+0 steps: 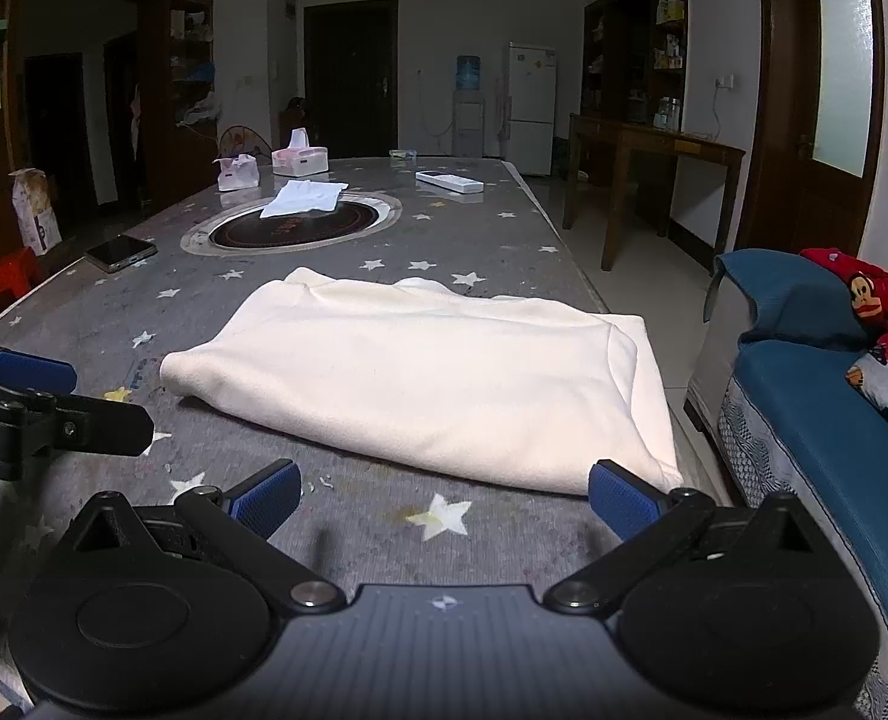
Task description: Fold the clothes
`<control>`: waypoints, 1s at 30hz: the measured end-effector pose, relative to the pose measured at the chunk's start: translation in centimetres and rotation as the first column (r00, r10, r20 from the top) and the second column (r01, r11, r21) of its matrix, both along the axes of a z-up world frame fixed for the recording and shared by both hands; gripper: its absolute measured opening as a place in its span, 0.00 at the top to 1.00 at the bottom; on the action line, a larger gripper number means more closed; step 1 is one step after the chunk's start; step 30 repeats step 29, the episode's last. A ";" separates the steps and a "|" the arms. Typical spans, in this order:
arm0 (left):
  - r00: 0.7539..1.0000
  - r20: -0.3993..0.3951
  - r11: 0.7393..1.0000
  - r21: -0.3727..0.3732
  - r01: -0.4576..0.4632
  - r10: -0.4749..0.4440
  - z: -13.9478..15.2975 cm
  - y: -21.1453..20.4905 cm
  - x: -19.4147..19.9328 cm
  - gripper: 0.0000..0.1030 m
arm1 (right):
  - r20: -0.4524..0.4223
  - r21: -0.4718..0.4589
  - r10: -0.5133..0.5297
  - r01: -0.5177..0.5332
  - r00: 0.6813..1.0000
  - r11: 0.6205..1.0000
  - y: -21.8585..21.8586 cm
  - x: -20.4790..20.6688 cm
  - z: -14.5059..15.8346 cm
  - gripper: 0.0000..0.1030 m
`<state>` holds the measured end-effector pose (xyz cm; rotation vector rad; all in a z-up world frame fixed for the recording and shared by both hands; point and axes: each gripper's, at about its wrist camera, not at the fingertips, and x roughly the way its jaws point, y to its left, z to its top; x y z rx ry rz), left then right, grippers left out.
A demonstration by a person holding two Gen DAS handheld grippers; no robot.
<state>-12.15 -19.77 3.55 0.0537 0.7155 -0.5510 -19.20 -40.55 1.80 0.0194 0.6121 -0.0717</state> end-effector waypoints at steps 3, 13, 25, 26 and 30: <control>1.000 0.000 1.000 0.000 0.003 -0.003 0.0 -0.2 -0.3 0.00 | -0.001 0.001 0.000 0.000 1.000 1.000 0.0 -0.2 0.0 0.00; 1.000 -0.004 1.000 0.006 0.016 -0.016 -0.3 -0.8 -0.9 0.00 | 0.002 -0.003 0.008 -0.008 1.000 1.000 0.2 -0.8 0.1 0.00; 1.000 -0.011 1.000 0.006 0.014 -0.013 -0.4 -0.9 -0.9 0.00 | 0.005 0.007 0.007 -0.007 1.000 1.000 0.2 -1.0 0.0 0.00; 1.000 -0.010 1.000 0.008 0.013 -0.013 -0.4 -1.0 -0.9 0.00 | 0.004 0.007 0.007 -0.007 1.000 1.000 0.2 -1.0 0.0 0.00; 1.000 -0.008 1.000 0.013 0.015 -0.015 -0.4 -1.0 -0.9 0.00 | 0.005 0.012 0.005 -0.005 1.000 1.000 0.1 -1.1 0.0 0.00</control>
